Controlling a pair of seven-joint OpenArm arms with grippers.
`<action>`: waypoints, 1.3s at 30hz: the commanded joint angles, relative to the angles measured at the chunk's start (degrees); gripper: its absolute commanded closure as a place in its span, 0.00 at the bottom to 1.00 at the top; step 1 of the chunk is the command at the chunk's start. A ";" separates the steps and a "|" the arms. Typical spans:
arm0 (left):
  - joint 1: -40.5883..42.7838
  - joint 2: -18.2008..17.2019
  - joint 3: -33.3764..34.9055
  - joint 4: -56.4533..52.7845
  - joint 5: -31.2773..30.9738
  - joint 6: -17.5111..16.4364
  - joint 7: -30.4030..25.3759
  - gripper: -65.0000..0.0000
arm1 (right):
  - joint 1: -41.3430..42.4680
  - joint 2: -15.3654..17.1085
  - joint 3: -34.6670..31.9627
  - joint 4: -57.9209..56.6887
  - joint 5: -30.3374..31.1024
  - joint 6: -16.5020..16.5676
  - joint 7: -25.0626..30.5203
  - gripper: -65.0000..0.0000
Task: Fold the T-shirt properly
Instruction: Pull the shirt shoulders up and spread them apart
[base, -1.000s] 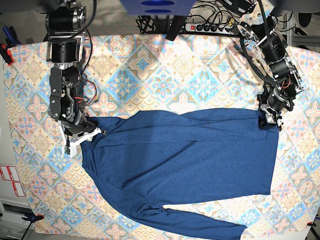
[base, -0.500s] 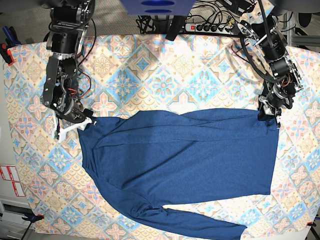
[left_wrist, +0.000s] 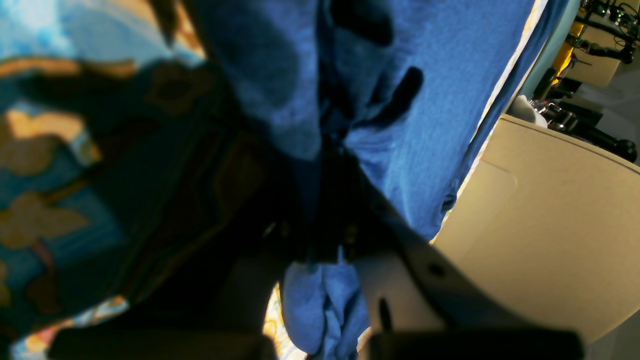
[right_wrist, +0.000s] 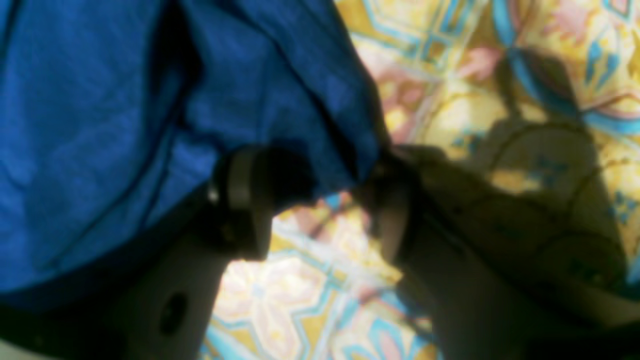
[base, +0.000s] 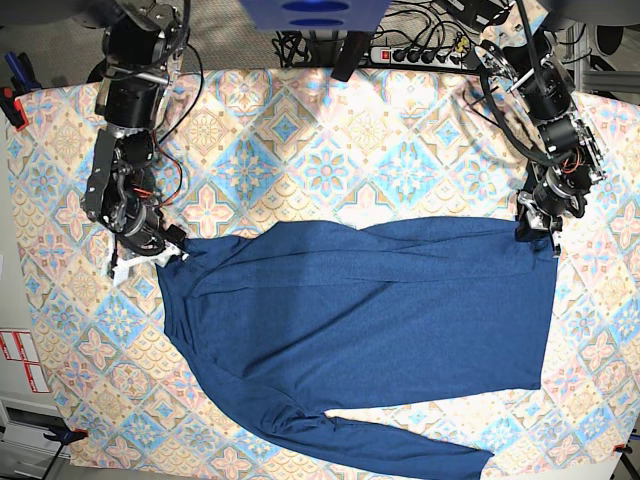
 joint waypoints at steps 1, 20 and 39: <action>-0.75 -1.07 0.06 0.70 -0.34 -0.41 0.25 1.00 | 1.71 0.29 0.27 -0.30 0.07 -0.45 -0.63 0.51; 0.57 -1.43 0.06 1.93 -0.69 -0.41 0.34 1.00 | 5.23 0.29 0.89 -7.68 7.19 -0.45 1.31 0.89; 8.83 -3.10 -0.12 7.12 -0.86 -3.22 4.21 1.00 | -5.05 0.73 6.51 9.81 7.19 -0.45 -4.93 0.98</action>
